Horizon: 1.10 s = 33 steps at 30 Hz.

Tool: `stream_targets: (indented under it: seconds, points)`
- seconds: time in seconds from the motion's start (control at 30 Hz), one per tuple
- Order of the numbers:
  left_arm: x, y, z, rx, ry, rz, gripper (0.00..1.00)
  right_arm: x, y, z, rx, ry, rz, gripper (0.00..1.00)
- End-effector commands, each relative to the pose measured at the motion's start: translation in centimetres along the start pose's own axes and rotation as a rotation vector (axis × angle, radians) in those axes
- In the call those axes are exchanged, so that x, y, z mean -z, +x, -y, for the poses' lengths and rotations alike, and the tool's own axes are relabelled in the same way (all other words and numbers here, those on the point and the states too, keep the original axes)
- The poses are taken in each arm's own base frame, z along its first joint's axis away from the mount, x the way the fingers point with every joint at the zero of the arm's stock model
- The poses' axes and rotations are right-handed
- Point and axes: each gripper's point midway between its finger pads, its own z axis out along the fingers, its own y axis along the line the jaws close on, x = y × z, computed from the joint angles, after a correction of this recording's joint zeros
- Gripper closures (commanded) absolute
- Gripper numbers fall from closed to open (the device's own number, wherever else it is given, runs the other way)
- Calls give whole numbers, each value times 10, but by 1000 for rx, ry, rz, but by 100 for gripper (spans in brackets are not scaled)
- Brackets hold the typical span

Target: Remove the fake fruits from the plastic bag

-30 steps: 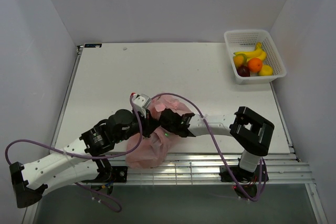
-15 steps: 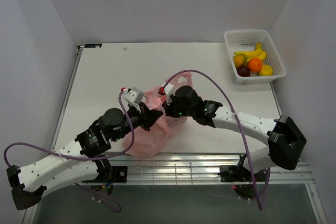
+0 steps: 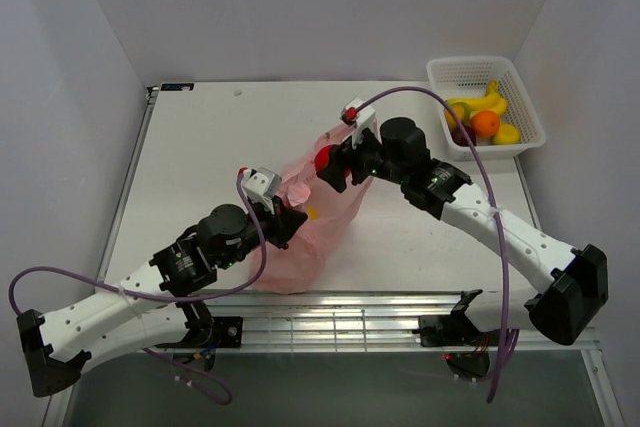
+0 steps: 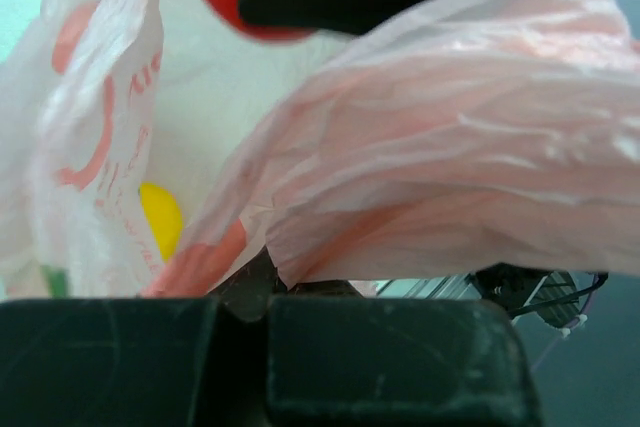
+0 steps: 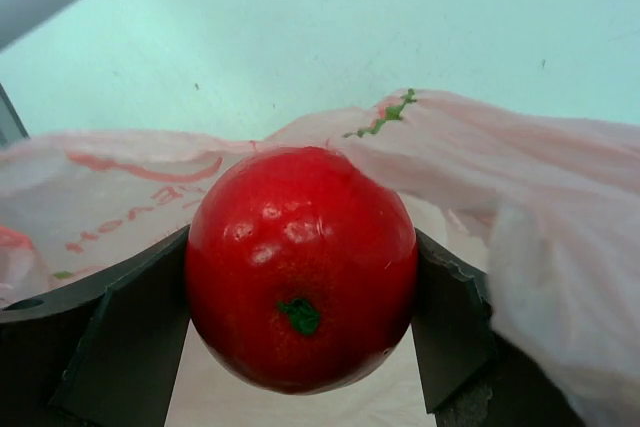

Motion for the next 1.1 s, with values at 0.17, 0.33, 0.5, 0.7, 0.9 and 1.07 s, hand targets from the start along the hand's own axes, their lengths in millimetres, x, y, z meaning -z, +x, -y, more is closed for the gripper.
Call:
stream_targets:
  seconds: [0.17, 0.33, 0.5, 0.7, 0.9, 1.07]
  points:
    - [-8, -9, -7, -13, -50, 36, 100, 67, -142, -7, 15, -241, 335, 92]
    - [-22, -14, -7, -19, -76, 41, 100, 82, -146, -29, -44, -490, 298, 92]
    - [-33, -28, -14, -13, -150, 78, 100, 81, -115, -47, -141, -658, 202, 92]
    - [-45, -25, -18, -17, -188, 65, 100, 139, -132, -92, -118, -999, 265, 92]
    - [-47, -34, -21, 15, -216, 107, 100, 171, -171, -103, 24, -1091, 354, 92]
    - [-49, -35, -30, 10, -285, 97, 100, 166, -220, -55, 60, -923, 437, 92]
